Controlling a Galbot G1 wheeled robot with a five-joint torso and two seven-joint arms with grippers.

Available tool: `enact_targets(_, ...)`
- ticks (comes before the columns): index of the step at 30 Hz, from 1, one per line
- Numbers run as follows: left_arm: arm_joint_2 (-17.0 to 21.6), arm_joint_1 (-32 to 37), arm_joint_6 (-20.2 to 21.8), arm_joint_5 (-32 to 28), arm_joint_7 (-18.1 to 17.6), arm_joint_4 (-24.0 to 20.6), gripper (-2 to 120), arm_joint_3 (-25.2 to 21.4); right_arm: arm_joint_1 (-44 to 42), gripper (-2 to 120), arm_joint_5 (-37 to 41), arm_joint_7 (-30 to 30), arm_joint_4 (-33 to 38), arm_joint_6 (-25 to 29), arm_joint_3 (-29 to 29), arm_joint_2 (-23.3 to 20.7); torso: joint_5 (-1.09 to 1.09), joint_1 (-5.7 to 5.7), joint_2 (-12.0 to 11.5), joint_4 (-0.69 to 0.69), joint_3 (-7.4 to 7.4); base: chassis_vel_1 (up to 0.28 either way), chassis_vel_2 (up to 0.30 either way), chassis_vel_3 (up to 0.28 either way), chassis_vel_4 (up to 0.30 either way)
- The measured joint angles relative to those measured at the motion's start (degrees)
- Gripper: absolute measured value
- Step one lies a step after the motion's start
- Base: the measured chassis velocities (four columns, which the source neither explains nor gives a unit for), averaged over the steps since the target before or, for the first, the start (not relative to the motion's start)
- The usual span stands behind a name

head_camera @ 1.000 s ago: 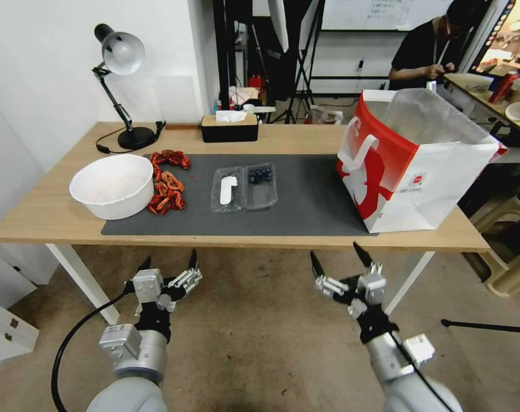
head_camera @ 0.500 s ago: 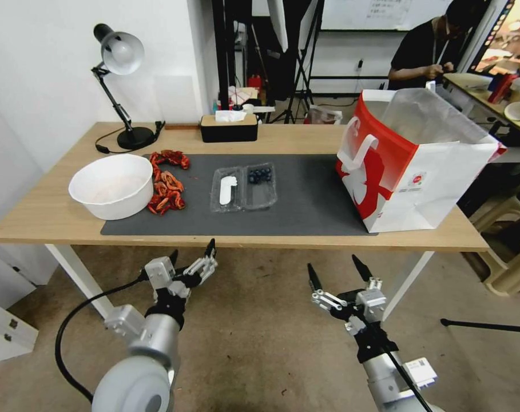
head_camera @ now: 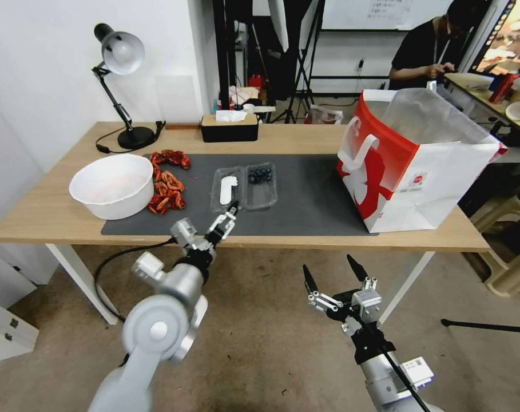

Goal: Close the takeout container lid, then place the container into the takeout bag.

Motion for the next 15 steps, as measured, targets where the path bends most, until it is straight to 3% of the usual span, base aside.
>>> enact_targets(5, -1.63, -8.79, 0.78, -0.23, -6.06, 5.52, 100, 3.4, -0.33, 100, -1.08, 0.15, -0.65, 0.2, 0.2, 0.89, 0.0, 0.0, 0.0, -0.02, 0.0, 0.0, 0.0, 0.0, 0.0)
enact_targets(15, -2.93, -14.6, 1.31, 0.1, -11.59, 11.54, 100, 5.33, -0.03, 100, -1.6, 0.37, -1.69, 0.3, 0.56, 1.32, -0.01, -0.01, 0.0, 0.0, 0.0, 0.0, 0.0, 0.0, 0.0)
